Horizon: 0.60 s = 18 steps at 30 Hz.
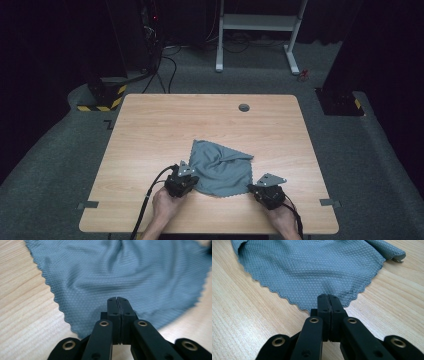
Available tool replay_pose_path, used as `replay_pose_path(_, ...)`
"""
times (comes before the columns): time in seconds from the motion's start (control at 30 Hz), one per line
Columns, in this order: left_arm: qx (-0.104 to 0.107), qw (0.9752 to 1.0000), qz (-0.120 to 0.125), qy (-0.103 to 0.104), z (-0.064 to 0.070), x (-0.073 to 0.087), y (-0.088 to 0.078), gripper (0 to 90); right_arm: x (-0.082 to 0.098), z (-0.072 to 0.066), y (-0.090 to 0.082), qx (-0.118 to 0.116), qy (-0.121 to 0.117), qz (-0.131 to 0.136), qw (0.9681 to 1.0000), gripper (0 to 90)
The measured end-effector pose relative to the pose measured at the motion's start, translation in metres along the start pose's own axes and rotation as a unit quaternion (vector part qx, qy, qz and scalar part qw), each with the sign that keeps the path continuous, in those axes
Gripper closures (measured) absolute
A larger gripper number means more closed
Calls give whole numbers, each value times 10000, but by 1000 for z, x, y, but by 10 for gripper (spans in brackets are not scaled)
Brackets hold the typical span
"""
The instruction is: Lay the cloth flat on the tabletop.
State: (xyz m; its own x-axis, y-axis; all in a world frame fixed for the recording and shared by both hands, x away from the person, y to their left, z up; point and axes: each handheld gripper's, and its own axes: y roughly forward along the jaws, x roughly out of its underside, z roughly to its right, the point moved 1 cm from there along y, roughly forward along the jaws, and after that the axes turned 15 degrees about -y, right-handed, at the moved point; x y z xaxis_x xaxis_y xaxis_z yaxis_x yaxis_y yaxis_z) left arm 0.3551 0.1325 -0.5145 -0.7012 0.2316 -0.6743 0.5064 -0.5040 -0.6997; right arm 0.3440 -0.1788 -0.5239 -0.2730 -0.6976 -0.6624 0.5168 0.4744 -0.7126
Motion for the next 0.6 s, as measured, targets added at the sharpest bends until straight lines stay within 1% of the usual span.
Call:
replay_pose_path(0.07,53,9999,102,-4,0,4,-8,893,0,-1,0,6,-5,7,10000,899)
replay_pose_path(0.1,120,9998,145,-53,-1,8,-13,893,1,-1,-1,-26,41,2,10000,899)
replay_pose_path(0.13,166,9997,170,-82,-2,11,-18,893,1,-1,-2,-32,25,29,10000,900)
replay_pose_path(0.27,295,9992,188,-167,-5,24,-29,891,4,-3,-9,-59,55,65,9999,900)
replay_pose_path(0.37,324,9992,174,-146,-5,33,-33,889,5,-7,-13,-123,46,100,9999,900)
replay_pose_path(0.43,294,9994,179,-67,-4,37,-33,888,4,-9,-15,-121,-16,97,9999,900)
replay_pose_path(0.47,318,9993,180,-21,-4,38,-34,884,4,-11,-15,-101,-21,84,9999,900)
replay_pose_path(0.6,454,9986,228,-125,-3,45,-37,878,6,-12,-16,-96,-15,63,9999,900)
